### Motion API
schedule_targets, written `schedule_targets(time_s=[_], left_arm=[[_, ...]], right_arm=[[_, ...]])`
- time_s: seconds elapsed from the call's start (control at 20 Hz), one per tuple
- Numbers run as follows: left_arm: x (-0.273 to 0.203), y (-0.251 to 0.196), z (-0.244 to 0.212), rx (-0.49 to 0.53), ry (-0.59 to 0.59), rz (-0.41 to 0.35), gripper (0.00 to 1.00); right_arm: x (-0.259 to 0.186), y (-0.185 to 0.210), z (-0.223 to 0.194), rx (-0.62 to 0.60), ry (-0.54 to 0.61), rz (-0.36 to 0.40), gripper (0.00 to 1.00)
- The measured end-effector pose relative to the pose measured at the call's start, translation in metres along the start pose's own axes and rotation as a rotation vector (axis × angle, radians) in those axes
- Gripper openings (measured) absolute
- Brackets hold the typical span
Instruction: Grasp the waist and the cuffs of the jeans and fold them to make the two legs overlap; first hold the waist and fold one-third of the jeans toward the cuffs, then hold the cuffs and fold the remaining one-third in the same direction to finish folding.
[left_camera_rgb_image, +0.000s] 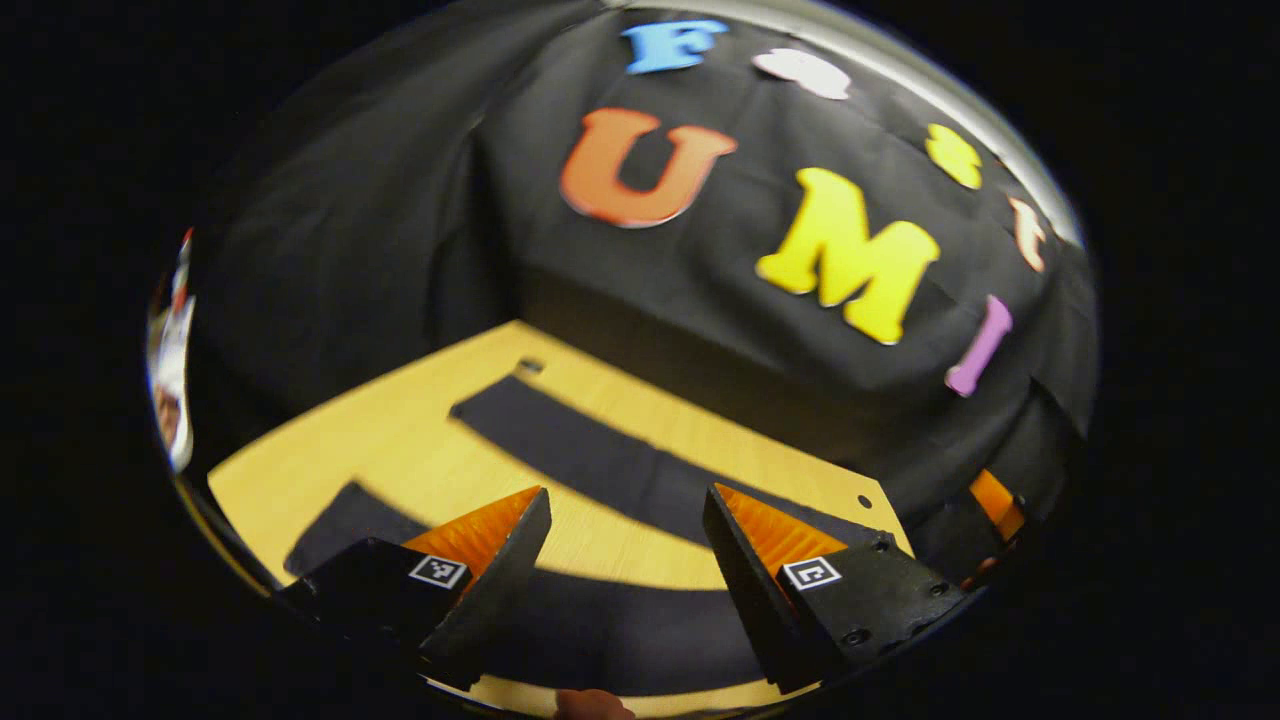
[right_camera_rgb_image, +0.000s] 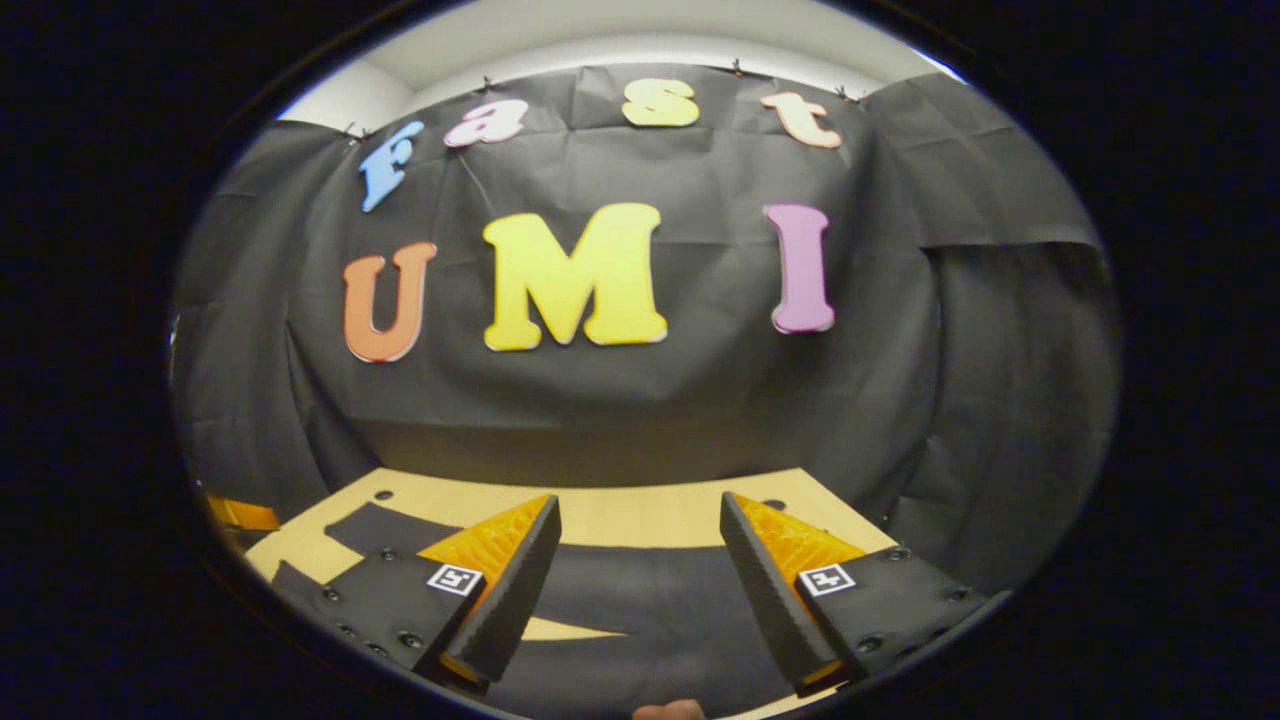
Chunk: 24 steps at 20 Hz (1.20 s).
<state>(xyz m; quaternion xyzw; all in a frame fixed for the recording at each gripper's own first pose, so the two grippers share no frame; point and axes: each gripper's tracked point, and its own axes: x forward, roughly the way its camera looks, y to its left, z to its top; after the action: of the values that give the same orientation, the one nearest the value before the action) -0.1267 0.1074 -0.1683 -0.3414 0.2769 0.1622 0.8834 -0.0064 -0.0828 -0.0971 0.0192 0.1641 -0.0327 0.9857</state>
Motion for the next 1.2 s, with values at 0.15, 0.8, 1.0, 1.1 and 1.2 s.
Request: schedule_targets(time_s=[0.15,0.8,1.0,1.1,1.2], left_arm=[[-0.020,0.072,-0.052,-0.380,0.196,0.160,0.99],[-0.027,0.119,-0.082,-0.870,0.310,0.324,0.99],[-0.006,0.113,-0.067,-0.898,0.241,0.231,0.99],[0.009,0.105,-0.054,-0.958,0.176,0.145,0.99],[0.017,0.103,-0.043,-0.973,0.126,0.086,0.95]], right_arm=[[-0.001,-0.063,-0.034,0.016,0.094,-0.123,0.99],[-0.016,-0.159,-0.065,0.117,0.170,-0.362,0.99],[-0.020,-0.169,-0.074,0.139,0.183,-0.394,0.99],[-0.022,-0.173,-0.078,0.131,0.188,-0.404,0.99],[-0.025,-0.178,-0.079,0.122,0.192,-0.414,0.99]])
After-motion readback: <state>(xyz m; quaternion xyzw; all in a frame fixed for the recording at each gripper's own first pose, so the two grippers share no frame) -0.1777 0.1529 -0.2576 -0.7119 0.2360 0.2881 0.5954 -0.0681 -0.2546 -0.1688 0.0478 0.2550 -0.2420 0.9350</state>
